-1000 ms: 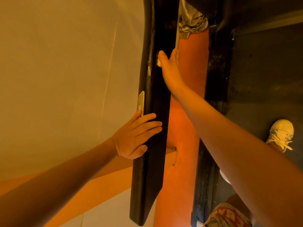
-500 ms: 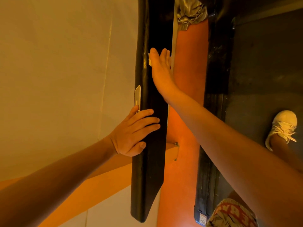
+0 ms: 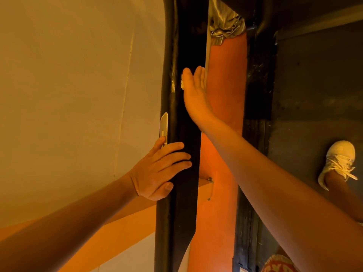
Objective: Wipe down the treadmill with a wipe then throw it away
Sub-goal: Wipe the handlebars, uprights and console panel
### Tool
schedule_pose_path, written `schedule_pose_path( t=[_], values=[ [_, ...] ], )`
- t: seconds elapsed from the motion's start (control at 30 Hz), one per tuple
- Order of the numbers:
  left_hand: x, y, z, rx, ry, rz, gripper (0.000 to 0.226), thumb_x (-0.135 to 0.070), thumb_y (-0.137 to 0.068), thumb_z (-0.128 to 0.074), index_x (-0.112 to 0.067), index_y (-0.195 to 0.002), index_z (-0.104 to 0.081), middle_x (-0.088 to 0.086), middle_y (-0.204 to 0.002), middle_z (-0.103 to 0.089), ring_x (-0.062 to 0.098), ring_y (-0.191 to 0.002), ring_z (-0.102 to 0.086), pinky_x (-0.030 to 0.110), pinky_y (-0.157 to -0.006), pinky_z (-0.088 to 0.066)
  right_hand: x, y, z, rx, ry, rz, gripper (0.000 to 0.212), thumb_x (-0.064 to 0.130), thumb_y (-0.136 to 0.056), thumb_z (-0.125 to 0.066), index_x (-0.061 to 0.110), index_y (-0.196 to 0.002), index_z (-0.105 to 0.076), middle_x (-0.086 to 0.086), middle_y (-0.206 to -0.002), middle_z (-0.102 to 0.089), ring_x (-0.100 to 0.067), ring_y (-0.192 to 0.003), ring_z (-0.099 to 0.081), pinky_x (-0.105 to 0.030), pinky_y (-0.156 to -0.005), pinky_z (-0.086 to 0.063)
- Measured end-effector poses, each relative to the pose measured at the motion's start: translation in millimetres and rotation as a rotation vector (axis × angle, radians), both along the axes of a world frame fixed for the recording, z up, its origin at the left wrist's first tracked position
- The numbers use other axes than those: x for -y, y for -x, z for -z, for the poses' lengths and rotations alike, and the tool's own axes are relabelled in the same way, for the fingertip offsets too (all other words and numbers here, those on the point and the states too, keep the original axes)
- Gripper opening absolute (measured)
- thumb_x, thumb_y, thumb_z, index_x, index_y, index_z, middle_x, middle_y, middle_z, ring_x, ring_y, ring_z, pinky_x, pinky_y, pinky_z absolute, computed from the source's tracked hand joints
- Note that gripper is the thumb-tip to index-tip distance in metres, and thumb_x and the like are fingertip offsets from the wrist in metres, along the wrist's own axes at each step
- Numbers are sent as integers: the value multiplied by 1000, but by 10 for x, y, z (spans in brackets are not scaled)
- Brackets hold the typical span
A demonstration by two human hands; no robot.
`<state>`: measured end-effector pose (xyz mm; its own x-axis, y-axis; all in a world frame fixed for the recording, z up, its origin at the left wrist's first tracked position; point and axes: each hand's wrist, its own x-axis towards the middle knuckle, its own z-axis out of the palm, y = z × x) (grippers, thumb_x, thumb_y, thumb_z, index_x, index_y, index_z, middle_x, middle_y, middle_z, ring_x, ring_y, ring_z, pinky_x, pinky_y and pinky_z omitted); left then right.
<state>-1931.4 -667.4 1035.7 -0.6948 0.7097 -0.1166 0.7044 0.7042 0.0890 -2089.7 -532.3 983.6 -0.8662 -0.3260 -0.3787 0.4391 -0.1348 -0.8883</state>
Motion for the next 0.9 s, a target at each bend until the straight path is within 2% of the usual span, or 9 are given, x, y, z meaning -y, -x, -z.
schedule_pose_path(
  t=[0.13, 0.33, 0.5, 0.73, 0.9],
  values=[
    [10, -1, 26, -5, -16, 1, 59, -44, -108, -11, -14, -133, -54, 5, -136, -52, 26, -146, -35, 52, -123, -16, -6, -8, 52, 80, -39, -2, 70, 50, -111, -20, 13, -163, 8, -4, -171, 15, -19, -157, 16, -41, -127, 7],
    [24, -13, 48, -6, -42, -3, 59, -44, -108, -11, -14, -132, -55, 4, -135, -54, 25, -145, -36, 51, -123, -16, 19, -139, -20, -32, 19, 21, 66, 45, -112, -23, 15, -163, 6, -1, -172, 12, -13, -156, 14, -31, -122, 8],
    [9, -4, 46, -10, -53, -8, 58, -44, -108, -12, -14, -132, -56, 5, -135, -54, 26, -145, -37, 51, -125, -13, -20, -34, -19, 21, -29, 17, 67, 46, -112, -22, 12, -163, 6, -4, -172, 13, -17, -157, 15, -38, -126, 7],
    [11, -16, 51, 3, -69, -9, 57, -43, -109, -12, -14, -132, -55, 4, -135, -54, 27, -145, -37, 50, -126, -10, 28, -170, -59, -64, 9, 11, 68, 47, -111, -24, 14, -163, 6, -1, -172, 12, -14, -157, 13, -30, -121, 6],
    [7, -13, 49, 2, -66, -16, 58, -44, -108, -12, -14, -132, -55, 4, -135, -54, 26, -145, -38, 51, -125, -12, -2, -82, -69, -1, -10, 28, 68, 47, -111, -23, 12, -163, 5, -4, -172, 11, -17, -157, 13, -34, -124, 6]
  ],
)
